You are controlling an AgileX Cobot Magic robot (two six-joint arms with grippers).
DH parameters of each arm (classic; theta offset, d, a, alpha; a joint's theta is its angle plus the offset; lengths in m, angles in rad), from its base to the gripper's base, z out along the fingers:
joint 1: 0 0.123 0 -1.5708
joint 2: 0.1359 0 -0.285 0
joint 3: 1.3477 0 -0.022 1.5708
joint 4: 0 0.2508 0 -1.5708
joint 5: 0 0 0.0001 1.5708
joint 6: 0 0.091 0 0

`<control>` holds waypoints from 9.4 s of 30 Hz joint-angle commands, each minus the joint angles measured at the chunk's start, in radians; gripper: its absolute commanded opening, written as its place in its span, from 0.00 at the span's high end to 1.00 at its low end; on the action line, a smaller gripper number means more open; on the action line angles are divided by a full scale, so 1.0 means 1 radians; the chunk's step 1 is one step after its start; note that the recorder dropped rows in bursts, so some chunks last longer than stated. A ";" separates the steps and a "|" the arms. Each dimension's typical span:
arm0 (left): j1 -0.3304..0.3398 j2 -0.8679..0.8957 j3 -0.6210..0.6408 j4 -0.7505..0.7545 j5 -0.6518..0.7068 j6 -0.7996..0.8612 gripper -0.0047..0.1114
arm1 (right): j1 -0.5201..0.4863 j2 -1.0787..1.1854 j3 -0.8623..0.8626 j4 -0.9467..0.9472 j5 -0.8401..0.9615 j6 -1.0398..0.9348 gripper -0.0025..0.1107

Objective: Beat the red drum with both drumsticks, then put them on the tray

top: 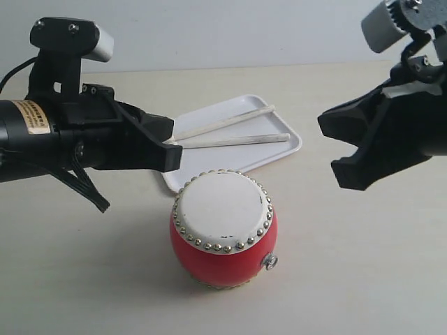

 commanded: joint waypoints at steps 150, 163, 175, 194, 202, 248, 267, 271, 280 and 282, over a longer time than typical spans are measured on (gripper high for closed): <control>0.838 -1.313 0.675 0.084 0.394 0.224 0.96 | -0.001 -0.080 0.035 0.013 -0.011 -0.013 0.98; 0.838 -1.313 0.675 0.084 0.394 0.224 0.96 | -0.001 -0.080 0.035 0.013 -0.011 -0.013 0.98; 0.838 -1.313 0.675 0.084 0.394 0.224 0.96 | -0.102 -0.120 0.035 -0.011 -0.007 -0.019 0.98; 0.838 -1.313 0.675 0.084 0.394 0.224 0.96 | -0.611 -0.561 0.168 0.073 -0.107 0.028 0.98; 0.838 -1.313 0.675 0.084 0.394 0.224 0.96 | -0.611 -0.563 0.285 0.066 -0.227 0.097 0.98; 0.838 -1.313 0.675 0.081 0.394 0.224 0.96 | -0.611 -1.009 0.648 -0.464 -0.061 0.683 0.98; 0.802 -1.313 0.675 0.081 0.394 0.224 0.96 | -0.611 -1.009 0.648 -0.464 -0.061 0.683 0.98; 0.799 -1.313 0.675 0.081 0.394 0.224 0.96 | -0.611 -1.009 0.648 -0.464 -0.061 0.683 0.98; 0.799 -1.313 0.675 0.081 0.394 0.224 0.96 | -0.611 -1.009 0.648 -0.464 -0.048 0.683 0.98; 0.799 -1.313 0.675 0.081 0.394 0.224 0.96 | -0.611 -1.009 0.648 -0.464 -0.048 0.683 0.98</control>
